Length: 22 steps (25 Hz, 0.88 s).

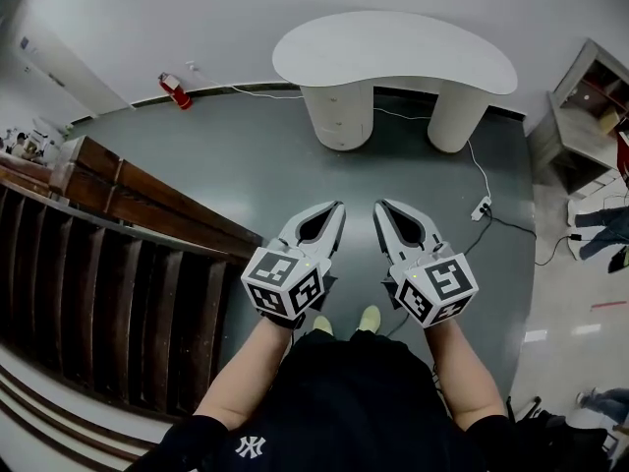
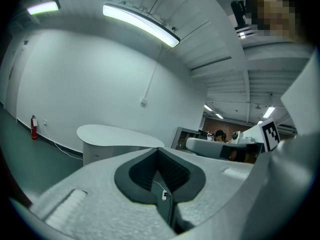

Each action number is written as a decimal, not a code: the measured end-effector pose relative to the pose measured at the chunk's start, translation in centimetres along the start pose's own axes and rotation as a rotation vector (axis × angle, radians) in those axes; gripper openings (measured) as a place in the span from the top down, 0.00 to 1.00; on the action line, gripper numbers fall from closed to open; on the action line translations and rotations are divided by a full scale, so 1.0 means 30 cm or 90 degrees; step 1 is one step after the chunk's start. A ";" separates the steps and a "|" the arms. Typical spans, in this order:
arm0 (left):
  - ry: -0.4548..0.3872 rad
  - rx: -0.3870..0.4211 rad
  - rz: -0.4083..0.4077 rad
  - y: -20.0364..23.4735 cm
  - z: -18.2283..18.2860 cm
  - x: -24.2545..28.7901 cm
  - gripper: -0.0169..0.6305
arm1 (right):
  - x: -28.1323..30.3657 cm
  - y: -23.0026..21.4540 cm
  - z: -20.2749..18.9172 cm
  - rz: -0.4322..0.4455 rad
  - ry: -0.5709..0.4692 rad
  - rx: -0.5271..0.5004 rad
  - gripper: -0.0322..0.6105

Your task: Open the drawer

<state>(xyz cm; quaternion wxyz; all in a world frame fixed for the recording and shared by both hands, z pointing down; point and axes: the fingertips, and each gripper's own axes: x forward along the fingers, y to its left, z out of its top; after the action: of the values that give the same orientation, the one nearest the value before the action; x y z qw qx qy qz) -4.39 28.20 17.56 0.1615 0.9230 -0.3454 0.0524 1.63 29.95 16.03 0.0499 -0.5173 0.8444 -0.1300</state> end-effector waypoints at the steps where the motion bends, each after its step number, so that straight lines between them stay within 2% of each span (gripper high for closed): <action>1: -0.001 0.000 0.003 -0.004 -0.003 0.011 0.96 | -0.005 -0.018 0.001 0.000 -0.001 0.001 0.93; 11: 0.008 -0.005 0.023 0.028 -0.016 0.114 0.96 | 0.025 -0.143 0.000 -0.006 0.004 0.020 0.93; 22: 0.013 -0.016 0.013 0.262 0.023 0.342 0.96 | 0.278 -0.293 -0.017 -0.030 0.037 0.012 0.93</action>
<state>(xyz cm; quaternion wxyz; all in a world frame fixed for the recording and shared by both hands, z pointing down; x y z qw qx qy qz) -1.78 16.01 21.11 0.1758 0.9167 -0.3539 0.0593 5.26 18.86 19.32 0.0273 -0.5326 0.8317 -0.1541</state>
